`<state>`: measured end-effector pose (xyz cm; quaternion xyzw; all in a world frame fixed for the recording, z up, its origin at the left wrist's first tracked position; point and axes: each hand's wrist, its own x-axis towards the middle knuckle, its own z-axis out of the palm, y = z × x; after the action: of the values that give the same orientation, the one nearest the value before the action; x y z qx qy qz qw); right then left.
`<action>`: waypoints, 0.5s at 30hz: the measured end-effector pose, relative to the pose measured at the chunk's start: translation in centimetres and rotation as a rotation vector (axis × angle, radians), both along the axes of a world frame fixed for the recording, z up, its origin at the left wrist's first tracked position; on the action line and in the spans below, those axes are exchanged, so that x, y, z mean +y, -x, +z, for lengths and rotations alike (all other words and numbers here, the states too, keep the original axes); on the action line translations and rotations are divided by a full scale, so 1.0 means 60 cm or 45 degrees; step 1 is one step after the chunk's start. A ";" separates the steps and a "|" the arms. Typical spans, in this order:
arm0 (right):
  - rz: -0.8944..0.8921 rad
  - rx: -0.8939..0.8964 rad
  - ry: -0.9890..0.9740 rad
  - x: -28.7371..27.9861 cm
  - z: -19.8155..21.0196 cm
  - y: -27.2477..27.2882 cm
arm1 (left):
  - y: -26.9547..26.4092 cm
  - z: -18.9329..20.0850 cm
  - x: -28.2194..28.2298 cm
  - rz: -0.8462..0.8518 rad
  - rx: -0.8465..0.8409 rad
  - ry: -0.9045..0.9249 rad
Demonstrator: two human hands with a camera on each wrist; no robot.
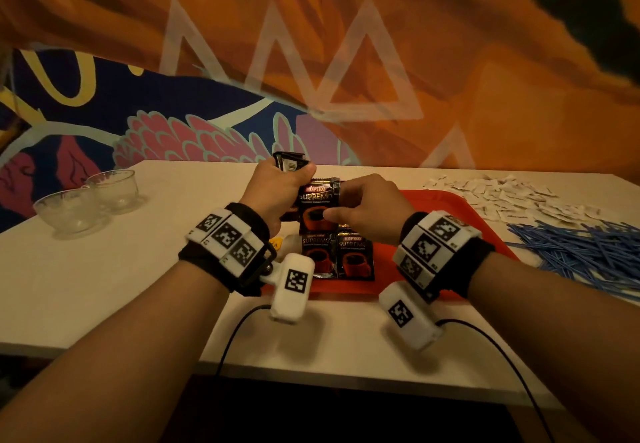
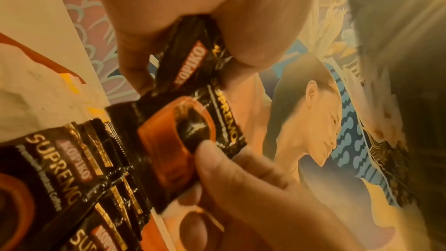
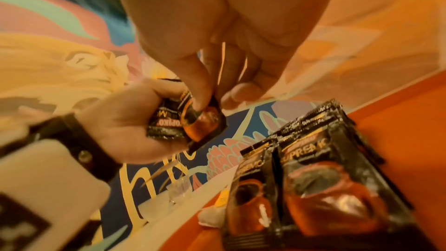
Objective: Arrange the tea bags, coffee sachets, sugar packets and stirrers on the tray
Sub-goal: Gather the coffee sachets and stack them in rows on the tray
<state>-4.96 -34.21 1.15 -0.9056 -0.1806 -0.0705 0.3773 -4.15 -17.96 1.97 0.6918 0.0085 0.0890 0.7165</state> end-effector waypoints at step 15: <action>-0.021 0.616 0.121 0.014 -0.044 0.000 | -0.006 -0.015 0.050 -0.043 0.155 0.167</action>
<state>-4.94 -33.38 -1.50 -0.9143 -0.0807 0.1541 0.3658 -3.81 -14.94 1.06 0.6475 0.0460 0.0338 0.7599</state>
